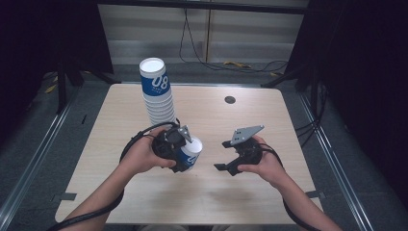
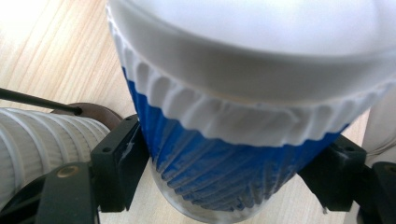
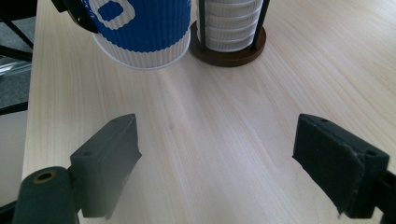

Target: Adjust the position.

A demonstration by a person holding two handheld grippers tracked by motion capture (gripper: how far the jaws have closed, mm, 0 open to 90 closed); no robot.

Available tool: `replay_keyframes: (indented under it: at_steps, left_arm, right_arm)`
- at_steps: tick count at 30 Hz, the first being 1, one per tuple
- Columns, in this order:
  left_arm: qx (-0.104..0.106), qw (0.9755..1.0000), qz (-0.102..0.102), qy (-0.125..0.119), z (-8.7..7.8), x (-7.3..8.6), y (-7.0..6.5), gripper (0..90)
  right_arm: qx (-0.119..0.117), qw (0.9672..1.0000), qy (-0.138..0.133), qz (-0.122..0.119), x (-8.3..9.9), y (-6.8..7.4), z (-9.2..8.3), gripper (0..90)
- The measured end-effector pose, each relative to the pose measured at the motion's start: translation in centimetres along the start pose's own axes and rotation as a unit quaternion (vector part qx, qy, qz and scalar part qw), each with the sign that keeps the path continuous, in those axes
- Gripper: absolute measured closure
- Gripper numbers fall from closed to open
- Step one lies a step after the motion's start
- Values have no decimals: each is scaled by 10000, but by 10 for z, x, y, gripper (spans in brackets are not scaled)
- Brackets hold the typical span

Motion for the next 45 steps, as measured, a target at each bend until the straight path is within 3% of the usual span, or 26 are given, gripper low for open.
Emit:
replay_keyframes:
  at_steps: [5, 9, 15, 21, 22, 45]
  left_arm:
    - [65, 9999, 27, 102, 1, 1, 0, 233]
    - [40, 9998, -71, 184, 3, 2, 0, 233]
    - [59, 9996, 48, 270, 6, -1, 0, 232]
    - [68, 9995, 7, 299, 8, -5, 1, 232]
    - [86, 9995, -76, 287, 9, -5, 0, 232]
    - [191, 9986, 92, 477, 28, -14, -4, 232]
  right_arm:
    - [-33, 10000, 16, -12, 0, 0, 1, 136]
    - [-67, 10000, 48, -48, -2, 1, 1, 136]
    - [-134, 9998, 110, -128, -4, 3, 1, 135]
    - [-190, 9995, 149, -200, -6, 6, 0, 136]
    - [-193, 9995, 144, -207, -7, 6, 0, 136]
    - [-465, 9981, 182, -369, -22, 15, 0, 142]
Point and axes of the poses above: each handheld gripper's, and its own axes: z roughly forward along the jaws, x roughly out of its underside, y roughly to its left, the point moved 10 cm from there along z, roughly forward along the jaws, and after that the axes turned 1 degree about x, right-handed, at the moved point
